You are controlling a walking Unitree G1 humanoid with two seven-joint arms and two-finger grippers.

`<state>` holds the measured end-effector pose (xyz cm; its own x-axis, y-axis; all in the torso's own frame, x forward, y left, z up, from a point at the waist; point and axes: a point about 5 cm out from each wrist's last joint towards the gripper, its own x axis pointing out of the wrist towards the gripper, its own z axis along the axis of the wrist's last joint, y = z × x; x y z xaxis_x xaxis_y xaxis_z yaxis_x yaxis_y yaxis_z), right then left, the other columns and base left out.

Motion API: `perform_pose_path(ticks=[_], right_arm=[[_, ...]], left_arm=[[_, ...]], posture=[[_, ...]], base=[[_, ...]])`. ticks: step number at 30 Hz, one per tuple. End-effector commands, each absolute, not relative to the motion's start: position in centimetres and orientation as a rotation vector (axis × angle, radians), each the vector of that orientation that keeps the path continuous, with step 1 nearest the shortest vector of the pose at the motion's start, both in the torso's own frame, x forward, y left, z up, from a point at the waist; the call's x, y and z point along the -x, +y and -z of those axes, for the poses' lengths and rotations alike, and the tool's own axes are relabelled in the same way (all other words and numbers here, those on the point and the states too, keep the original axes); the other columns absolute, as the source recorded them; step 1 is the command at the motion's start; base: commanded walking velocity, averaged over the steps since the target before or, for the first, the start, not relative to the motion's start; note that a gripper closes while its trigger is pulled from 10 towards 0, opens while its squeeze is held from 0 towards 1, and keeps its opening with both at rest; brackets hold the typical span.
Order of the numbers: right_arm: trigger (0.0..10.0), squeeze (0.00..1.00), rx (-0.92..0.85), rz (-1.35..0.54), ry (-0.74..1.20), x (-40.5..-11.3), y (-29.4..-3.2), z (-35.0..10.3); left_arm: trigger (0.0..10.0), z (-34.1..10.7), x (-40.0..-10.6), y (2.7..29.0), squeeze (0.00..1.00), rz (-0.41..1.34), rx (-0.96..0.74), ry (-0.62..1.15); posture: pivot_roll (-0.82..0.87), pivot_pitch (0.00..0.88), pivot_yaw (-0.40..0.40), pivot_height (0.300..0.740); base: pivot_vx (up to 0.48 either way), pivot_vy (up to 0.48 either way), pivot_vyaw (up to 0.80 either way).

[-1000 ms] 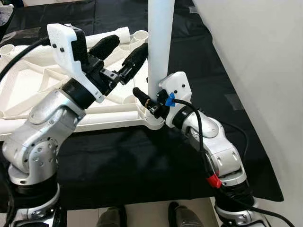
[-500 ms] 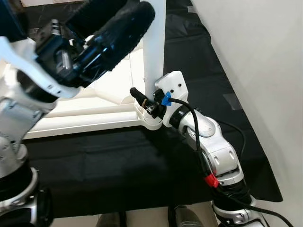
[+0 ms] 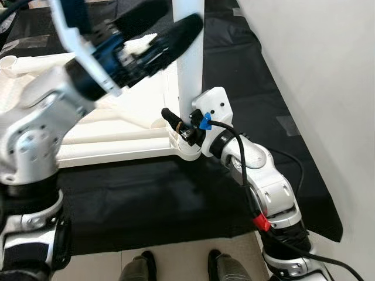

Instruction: Building children table

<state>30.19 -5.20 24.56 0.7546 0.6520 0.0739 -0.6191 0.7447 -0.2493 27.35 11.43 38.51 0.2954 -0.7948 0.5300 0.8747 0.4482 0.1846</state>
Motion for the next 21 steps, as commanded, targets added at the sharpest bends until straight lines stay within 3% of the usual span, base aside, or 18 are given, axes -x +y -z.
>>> perform_pose_path(ticks=[1, 4, 5, 6, 7, 21], right_arm=[[10.0, 0.0, 0.195, -0.721, 0.025, -30.2, -5.0, -21.1], [10.0, 0.0, 0.192, -0.722, 0.023, -30.1, -5.0, -21.2], [10.0, 0.0, 0.191, -0.721, 0.022, -30.1, -5.0, -21.2], [10.0, 0.0, 0.191, -0.721, 0.022, -30.1, -5.0, -21.2], [10.0, 0.0, 0.188, -0.719, 0.022, -30.1, -5.0, -21.2], [10.0, 0.0, 0.18, -0.718, 0.013, -30.1, -5.0, -21.5]], left_arm=[[10.0, -38.5, -27.9, 10.0, 0.0, 1.181, 0.141, -0.589], [10.0, -38.8, -28.3, 9.0, 0.0, 1.22, 0.147, -0.576], [2.0, -38.9, -28.6, 8.7, 0.0, 1.236, 0.149, -0.569], [2.0, -38.9, -28.6, 8.7, 0.0, 1.236, 0.149, -0.569], [0.0, -38.8, -28.6, 8.6, 0.0, 1.265, 0.136, -0.566], [0.0, -37.7, -28.3, 8.7, 0.0, 1.302, 0.066, -0.549]], posture=[[0.0, 0.292, 0.025, 0.74], [0.0, 0.293, 0.029, 0.74], [0.0, 0.293, 0.031, 0.74], [0.0, 0.293, 0.031, 0.74], [0.0, 0.293, 0.032, 0.74], [0.0, 0.298, 0.033, 0.74]], base=[[0.0, 0.0, 0.0], [0.0, 0.0, 0.0], [0.0, 0.0, 0.0], [0.0, 0.0, 0.0], [0.0, 0.0, 0.0], [0.0, 0.0, 0.0]])
